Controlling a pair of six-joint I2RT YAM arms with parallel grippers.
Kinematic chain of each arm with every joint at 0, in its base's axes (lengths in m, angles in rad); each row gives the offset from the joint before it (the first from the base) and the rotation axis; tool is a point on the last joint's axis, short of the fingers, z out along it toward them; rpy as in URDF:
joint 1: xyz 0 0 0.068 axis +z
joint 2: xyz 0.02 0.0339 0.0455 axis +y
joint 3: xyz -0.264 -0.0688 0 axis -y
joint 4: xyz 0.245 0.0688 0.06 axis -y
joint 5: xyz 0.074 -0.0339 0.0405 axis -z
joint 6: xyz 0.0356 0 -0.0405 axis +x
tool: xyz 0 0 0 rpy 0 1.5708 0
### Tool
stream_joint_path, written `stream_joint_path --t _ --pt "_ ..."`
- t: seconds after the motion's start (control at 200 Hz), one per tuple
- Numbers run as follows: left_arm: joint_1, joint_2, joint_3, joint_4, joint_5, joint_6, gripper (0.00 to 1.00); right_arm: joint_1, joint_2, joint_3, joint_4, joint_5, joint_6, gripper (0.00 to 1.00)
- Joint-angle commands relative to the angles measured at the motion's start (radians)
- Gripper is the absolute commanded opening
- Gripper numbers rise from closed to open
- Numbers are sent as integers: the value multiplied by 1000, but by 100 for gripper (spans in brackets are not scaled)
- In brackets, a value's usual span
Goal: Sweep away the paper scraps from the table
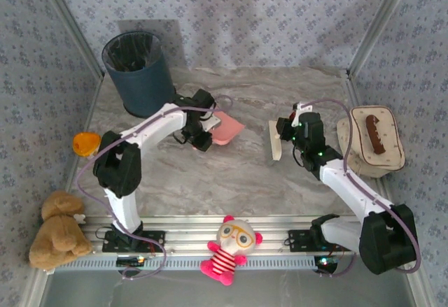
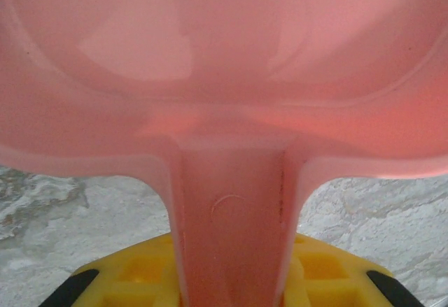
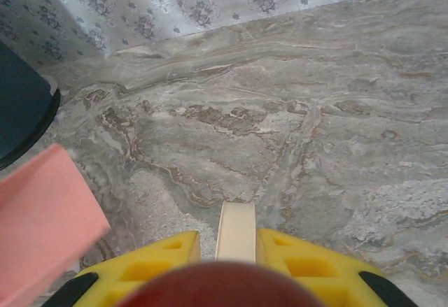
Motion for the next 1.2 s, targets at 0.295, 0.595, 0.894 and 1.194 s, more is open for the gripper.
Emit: stream_joint_path --t 0.295,0.595,0.894,1.194 --pt "-79 114 78 -113 30 114 0 -8 -59 4 -55 91 -52 0" --pt "-95 182 91 -101 37 134 1 -10 -68 6 -71 106 -56 0" --pt "-96 226 87 -78 29 139 1 -9 -62 6 -70 104 -56 0" --pt "-94 239 69 -52 20 139 16 -9 -59 6 -68 96 -58 0"
